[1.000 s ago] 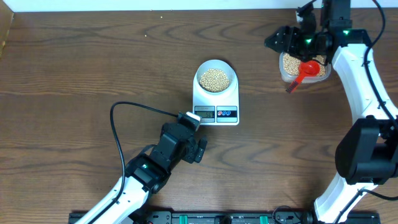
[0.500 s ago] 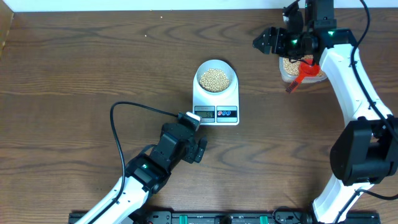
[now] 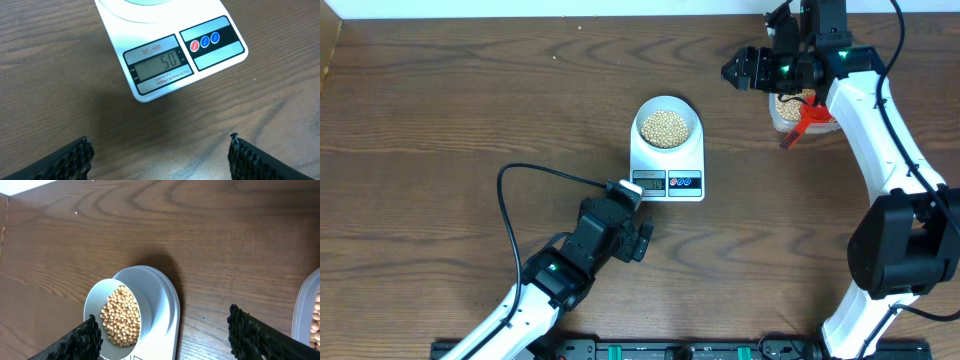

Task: Scoop item into bowl and weigh 50g on scale

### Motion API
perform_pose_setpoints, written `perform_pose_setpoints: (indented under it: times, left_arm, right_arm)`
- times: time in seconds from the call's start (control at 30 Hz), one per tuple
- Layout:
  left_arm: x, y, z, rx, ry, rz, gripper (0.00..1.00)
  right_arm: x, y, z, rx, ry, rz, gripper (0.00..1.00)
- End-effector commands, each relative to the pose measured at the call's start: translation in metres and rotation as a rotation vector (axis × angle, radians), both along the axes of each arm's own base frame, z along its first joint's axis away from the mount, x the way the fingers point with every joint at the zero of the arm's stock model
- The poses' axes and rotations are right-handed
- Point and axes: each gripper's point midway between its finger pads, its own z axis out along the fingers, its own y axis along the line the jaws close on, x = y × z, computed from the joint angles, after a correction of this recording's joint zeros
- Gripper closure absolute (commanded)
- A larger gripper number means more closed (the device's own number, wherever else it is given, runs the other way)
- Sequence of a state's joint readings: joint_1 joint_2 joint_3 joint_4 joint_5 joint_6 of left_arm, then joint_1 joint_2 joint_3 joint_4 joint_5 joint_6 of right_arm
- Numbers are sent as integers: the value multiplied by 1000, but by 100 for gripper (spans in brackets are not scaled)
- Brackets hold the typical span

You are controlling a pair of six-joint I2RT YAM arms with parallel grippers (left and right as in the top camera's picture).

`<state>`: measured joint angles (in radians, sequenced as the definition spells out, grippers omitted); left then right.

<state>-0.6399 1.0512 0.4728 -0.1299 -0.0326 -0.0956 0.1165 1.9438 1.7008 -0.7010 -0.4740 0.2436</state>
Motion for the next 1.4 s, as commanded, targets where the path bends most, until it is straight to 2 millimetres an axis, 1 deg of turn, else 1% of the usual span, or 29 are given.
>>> perform_pose_setpoints:
  times: [0.0, 0.23, 1.37]
  left_arm:
    - [6, 0, 11, 6, -36, 2, 12]
    - [6, -1, 11, 5, -36, 2, 12]
    - [6, 0, 11, 6, -36, 2, 12]
  right_arm:
    - [2, 2, 18, -9, -54, 17, 20]
    - [2, 4, 18, -11, -57, 25, 19]
    - [2, 3, 18, -17, -57, 20, 19]
